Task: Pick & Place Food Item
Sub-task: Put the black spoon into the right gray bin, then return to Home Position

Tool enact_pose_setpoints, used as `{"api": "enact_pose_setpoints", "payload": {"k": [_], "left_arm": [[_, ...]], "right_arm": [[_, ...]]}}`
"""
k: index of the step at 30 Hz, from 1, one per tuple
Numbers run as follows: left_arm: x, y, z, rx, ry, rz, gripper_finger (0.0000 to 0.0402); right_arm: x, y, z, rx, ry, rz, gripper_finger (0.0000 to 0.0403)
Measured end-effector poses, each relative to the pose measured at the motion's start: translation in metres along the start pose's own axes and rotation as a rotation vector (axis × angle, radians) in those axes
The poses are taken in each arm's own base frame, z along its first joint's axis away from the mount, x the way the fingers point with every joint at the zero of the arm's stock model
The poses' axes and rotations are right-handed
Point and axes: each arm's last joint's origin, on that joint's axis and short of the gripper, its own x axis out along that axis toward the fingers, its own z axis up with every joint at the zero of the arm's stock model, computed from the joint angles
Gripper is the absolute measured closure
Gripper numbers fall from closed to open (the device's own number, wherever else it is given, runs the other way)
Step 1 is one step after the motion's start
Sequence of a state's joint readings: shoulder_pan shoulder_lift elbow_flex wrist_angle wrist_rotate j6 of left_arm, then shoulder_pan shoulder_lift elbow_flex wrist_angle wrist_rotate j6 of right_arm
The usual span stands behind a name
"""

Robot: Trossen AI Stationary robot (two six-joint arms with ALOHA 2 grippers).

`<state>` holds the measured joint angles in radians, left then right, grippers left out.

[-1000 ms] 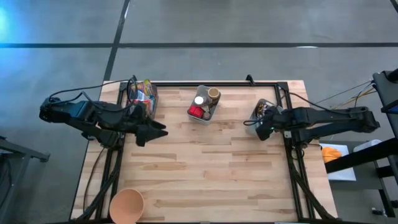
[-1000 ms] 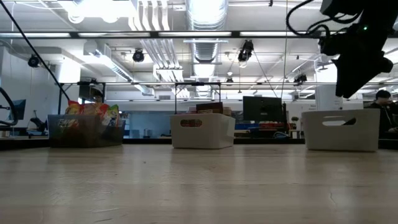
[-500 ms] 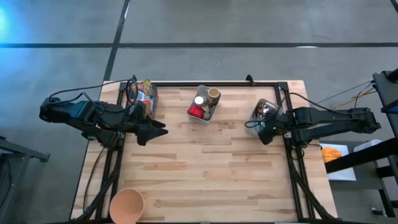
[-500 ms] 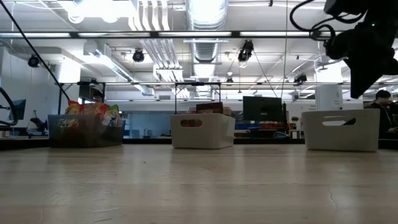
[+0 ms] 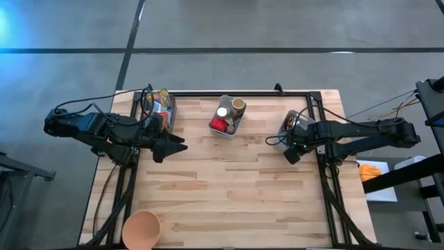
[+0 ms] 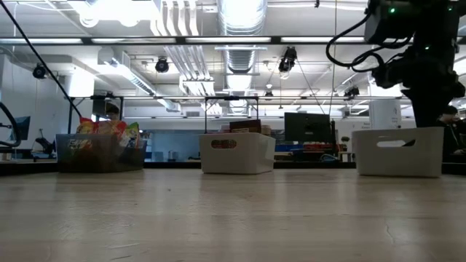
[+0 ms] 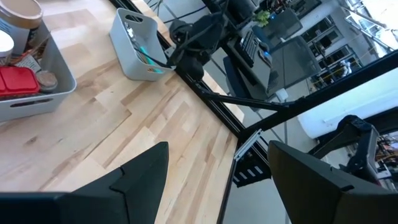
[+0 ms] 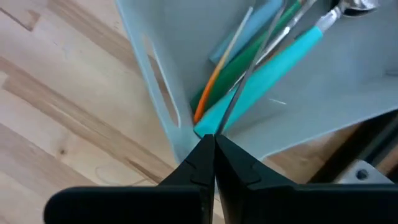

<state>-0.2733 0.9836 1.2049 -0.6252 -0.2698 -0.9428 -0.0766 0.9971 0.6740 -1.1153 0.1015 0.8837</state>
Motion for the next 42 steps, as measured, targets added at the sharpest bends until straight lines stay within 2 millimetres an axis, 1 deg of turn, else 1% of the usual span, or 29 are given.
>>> {"api": "enact_pose_setpoints", "payload": {"k": [9, 19, 24, 31, 36, 39, 42], "left_arm": [[0.000, 0.000, 0.000, 0.000, 0.007, -0.004, 0.0123], [0.000, 0.000, 0.000, 0.000, 0.007, -0.005, 0.0123], [0.000, 0.000, 0.000, 0.000, 0.007, -0.005, 0.0123], [0.000, 0.000, 0.000, 0.000, 0.007, -0.005, 0.0123], [0.000, -0.001, 0.000, 0.001, 0.003, -0.011, 0.0123], [0.000, -0.002, 0.001, 0.012, -0.006, -0.024, 0.0123], [0.000, -0.005, 0.003, 0.056, -0.027, -0.054, 0.0123]], "right_arm": [[0.011, -0.004, 0.000, 0.013, 0.021, 0.016, 0.0395], [0.009, -0.004, 0.000, 0.013, -0.002, 0.023, 0.0395], [0.002, -0.006, 0.000, 0.013, -0.041, 0.035, 0.0395], [-0.014, -0.009, 0.001, 0.014, -0.105, 0.069, 0.0395], [-0.020, -0.013, -0.002, 0.010, -0.135, 0.103, 0.0395], [-0.026, -0.014, -0.003, -0.012, -0.176, 0.184, 0.0395], [-0.038, -0.013, -0.003, -0.050, -0.261, 0.338, 0.0395]]}}
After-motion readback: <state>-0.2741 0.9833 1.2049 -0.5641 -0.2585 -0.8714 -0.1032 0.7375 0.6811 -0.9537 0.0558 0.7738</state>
